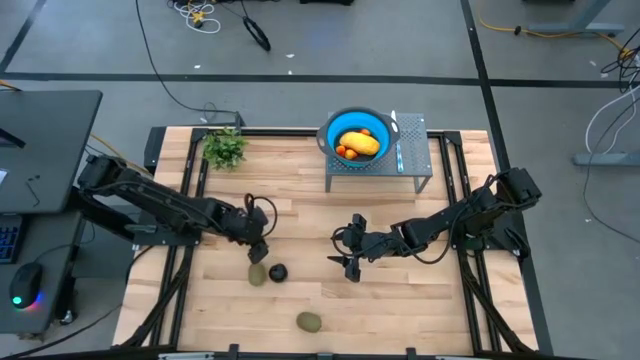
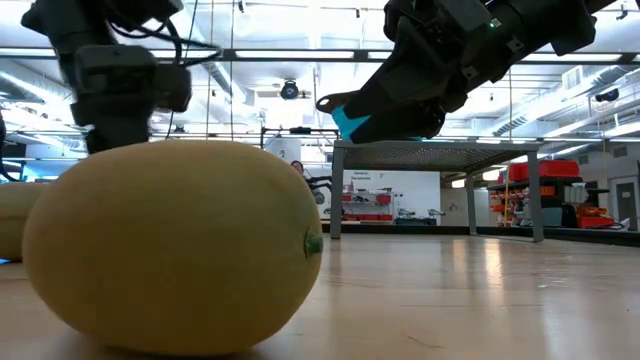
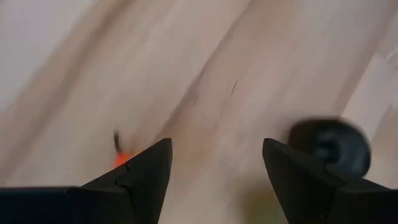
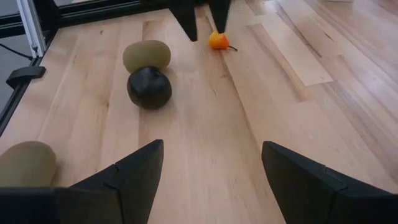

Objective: Pick & Place Fruit
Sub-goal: Put the yellow peach into the blue strainer bowl

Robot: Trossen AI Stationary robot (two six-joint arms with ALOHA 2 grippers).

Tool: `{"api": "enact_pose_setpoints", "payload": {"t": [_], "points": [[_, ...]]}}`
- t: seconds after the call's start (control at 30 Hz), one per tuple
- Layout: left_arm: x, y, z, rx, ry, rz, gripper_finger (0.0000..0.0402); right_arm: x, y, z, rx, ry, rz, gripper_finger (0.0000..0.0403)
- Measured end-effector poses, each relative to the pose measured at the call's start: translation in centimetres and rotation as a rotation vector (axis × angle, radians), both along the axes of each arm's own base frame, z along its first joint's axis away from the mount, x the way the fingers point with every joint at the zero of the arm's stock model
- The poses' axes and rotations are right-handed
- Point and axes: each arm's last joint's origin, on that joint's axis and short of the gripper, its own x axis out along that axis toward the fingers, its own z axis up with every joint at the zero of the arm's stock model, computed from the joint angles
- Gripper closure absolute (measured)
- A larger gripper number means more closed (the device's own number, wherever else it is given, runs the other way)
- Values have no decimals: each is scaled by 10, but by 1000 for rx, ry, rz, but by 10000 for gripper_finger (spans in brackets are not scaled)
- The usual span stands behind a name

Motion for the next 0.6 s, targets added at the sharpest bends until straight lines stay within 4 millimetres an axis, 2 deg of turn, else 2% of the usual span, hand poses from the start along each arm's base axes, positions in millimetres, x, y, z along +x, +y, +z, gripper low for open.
{"api": "enact_pose_setpoints", "payload": {"t": [0.17, 0.37, 0.6], "points": [[-10, -7, -4, -44, 98, -5, 143, 0, 0, 0, 0, 0, 0, 121], [-21, -5, -8, 19, 202, 35, 143, 0, 0, 0, 0, 0, 0, 121], [-23, -4, -8, 50, 210, 59, 143, 0, 0, 0, 0, 0, 0, 121]]}}
